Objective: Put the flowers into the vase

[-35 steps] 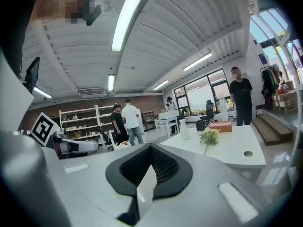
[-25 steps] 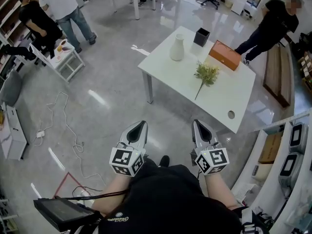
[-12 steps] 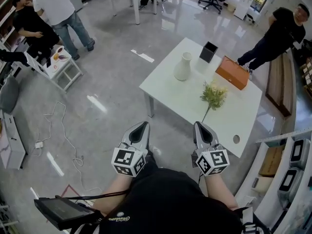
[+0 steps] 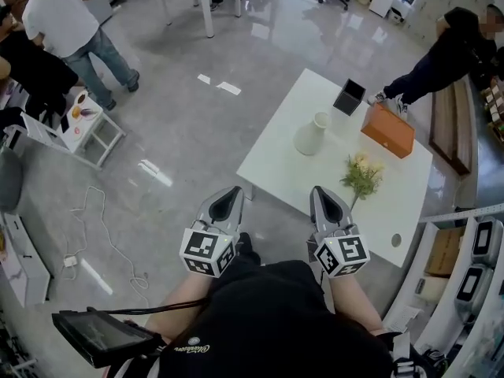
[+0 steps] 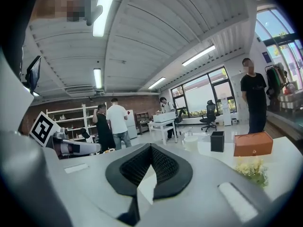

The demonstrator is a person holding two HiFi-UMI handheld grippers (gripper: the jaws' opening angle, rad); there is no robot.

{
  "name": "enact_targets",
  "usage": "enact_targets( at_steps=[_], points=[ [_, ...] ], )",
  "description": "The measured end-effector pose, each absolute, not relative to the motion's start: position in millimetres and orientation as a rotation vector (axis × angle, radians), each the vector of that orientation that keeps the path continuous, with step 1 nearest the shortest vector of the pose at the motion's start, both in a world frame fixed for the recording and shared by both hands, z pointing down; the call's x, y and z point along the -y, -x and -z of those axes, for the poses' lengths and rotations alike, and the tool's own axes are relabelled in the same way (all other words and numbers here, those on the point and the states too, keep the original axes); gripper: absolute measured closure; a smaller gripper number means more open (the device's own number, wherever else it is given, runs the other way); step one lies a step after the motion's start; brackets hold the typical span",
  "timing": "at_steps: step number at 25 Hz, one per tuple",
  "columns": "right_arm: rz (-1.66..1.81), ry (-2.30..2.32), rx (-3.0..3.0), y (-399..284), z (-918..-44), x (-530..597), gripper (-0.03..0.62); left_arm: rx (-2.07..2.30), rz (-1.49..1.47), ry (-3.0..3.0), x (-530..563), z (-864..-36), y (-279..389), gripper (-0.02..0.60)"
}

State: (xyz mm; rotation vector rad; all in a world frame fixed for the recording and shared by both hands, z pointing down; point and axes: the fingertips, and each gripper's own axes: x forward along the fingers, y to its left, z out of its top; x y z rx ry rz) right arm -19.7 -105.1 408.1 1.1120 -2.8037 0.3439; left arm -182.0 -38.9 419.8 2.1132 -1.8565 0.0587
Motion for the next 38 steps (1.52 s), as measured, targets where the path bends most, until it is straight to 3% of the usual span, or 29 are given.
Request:
enact_targets(
  at_steps=[8,20,33,37,38],
  points=[
    [-0.372,-1.253,2.762,13.3,-408.5,134.9,0.595,1.689,-0.119,-2.252,94.9,-421.9,158.1,0.575],
    [-0.524,-1.698,2.459,-133.9,-448.3,153.8,0.595,1.329,-0.264,-2.448,158.7,-447.1,33.5,0.575],
    [-0.864,-1.508,1.977,-191.5,-605.2,203.3,0.592,1.274,-0.324,-2.384,168.1,-477.5,16.7,0.575],
    [-1.010,-1.366,1.847,-198.1,-648.1,215.1,0.465,1.289,-0.320,-2.370,166.2,-478.4,23.7,0.575],
    [-1.039,-1.351,1.809,-201.8,-655.7,218.6,0.464,1.292,-0.319,-2.365,166.3,-479.2,24.8,0.575]
  ],
)
